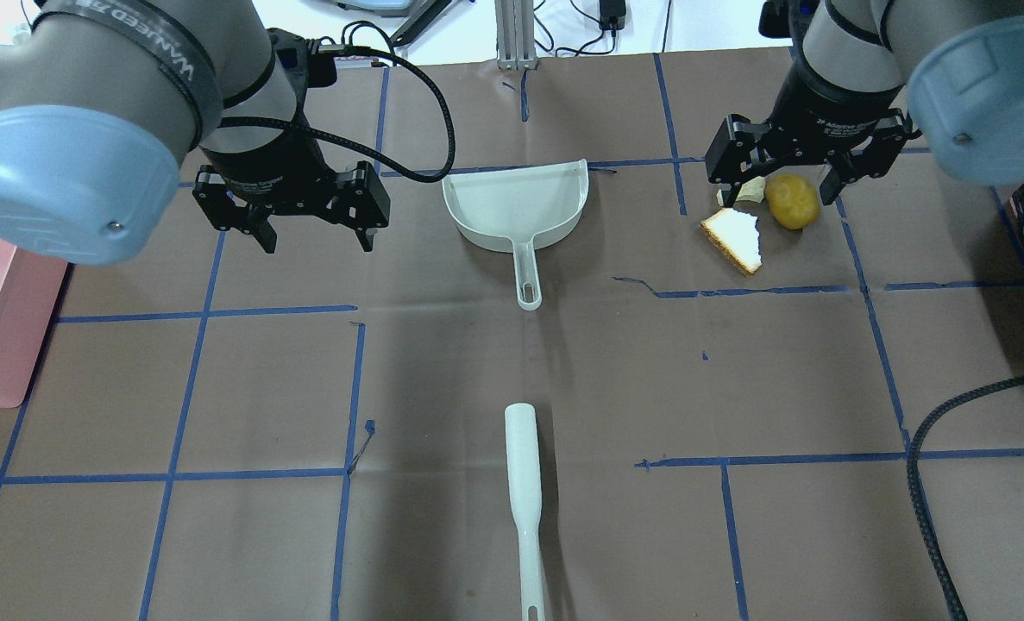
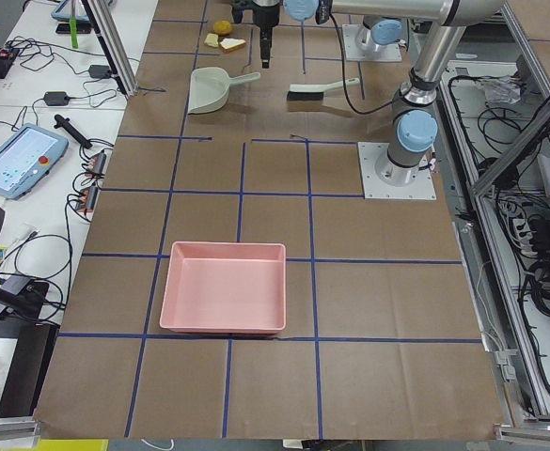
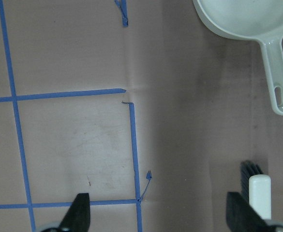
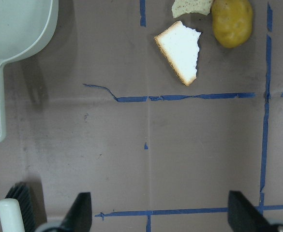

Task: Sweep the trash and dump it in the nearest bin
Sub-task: 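Move the left gripper down to the white brush handle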

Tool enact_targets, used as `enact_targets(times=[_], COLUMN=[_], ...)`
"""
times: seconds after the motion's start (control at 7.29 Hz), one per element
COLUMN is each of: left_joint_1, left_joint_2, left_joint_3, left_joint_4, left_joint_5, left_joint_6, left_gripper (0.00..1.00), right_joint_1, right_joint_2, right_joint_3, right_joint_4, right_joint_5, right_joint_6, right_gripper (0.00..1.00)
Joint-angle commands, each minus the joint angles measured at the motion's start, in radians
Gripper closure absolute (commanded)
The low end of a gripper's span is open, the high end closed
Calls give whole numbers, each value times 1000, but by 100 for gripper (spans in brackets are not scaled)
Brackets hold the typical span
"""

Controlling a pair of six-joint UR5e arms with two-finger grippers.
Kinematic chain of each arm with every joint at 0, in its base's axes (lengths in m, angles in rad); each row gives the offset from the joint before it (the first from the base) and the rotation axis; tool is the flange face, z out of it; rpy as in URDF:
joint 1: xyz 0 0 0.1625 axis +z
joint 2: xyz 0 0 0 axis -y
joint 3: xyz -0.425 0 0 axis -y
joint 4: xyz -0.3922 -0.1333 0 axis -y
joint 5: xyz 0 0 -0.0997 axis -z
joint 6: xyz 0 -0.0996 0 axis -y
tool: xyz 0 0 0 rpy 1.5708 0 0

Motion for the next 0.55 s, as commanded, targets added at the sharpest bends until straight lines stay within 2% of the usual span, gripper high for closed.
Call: enact_targets(times=[0.0,0.41], left_joint_1=[-128,-308], left_joint_2=[-3,-1], left_joint_3=[-27,-102], left_joint_4=[11,16], left_joint_5=[4,1], left_joint_6=[-198,-407], left_gripper=[0,0], right_joint_1=[0,0], right_joint_2=[0,0], right_joint_3=[1,1], right_joint_4=[0,0], right_joint_5=[0,0], right_joint_6=[0,0], right_gripper=[0,0])
